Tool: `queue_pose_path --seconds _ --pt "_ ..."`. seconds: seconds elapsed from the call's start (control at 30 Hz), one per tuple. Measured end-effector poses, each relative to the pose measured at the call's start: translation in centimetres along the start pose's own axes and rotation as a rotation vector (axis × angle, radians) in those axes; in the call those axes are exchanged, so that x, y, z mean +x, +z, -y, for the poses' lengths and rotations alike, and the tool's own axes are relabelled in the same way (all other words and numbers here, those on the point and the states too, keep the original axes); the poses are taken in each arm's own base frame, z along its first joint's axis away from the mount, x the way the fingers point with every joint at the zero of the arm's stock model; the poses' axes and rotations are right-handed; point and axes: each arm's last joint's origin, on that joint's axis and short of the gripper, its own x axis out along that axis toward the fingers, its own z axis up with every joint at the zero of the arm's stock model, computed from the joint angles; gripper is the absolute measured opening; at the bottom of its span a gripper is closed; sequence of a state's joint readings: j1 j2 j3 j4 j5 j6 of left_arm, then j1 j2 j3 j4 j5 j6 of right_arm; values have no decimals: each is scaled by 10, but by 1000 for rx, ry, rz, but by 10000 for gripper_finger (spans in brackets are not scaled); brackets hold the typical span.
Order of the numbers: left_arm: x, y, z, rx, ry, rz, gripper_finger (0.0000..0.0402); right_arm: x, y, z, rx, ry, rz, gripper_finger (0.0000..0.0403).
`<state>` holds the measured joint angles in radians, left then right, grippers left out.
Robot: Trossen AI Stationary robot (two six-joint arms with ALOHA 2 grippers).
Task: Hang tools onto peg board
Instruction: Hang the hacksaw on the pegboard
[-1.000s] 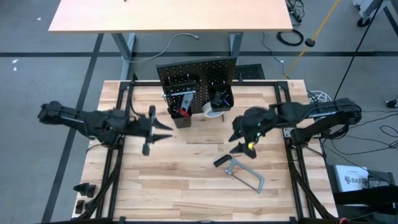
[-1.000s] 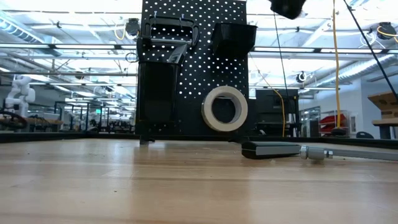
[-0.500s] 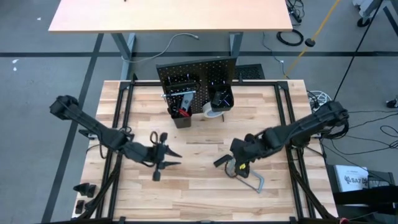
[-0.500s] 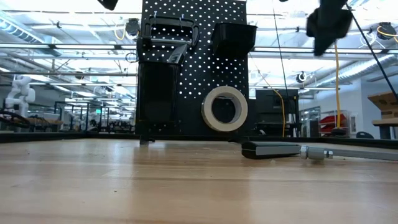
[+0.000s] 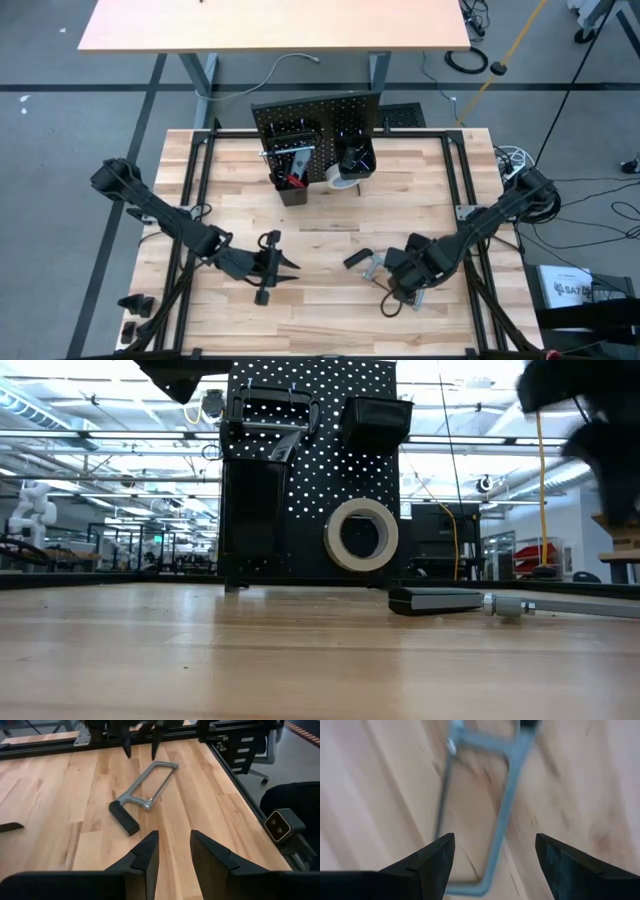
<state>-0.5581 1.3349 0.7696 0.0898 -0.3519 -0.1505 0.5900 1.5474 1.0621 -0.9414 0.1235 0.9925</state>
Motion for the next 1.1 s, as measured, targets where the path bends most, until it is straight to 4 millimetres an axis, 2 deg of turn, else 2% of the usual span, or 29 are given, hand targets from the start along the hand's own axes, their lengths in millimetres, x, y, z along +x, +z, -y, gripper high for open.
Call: queue_pose_path --seconds 0.13,0.33,0.6,0.97,1.1 --pt "2 0 1 9 -3 2 113 29 -15 15 49 16 -24 258" --pt "2 1 1 20 -5 20 113 53 -18 25 127 64 26 230" --pt "3 3 -3 18 8 28 113 59 -20 31 142 48 46 209" --pt "3 3 -3 36 8 26 113 73 -21 23 162 20 67 183" --pt "3 3 -3 36 8 26 113 74 -21 24 161 8 62 153"
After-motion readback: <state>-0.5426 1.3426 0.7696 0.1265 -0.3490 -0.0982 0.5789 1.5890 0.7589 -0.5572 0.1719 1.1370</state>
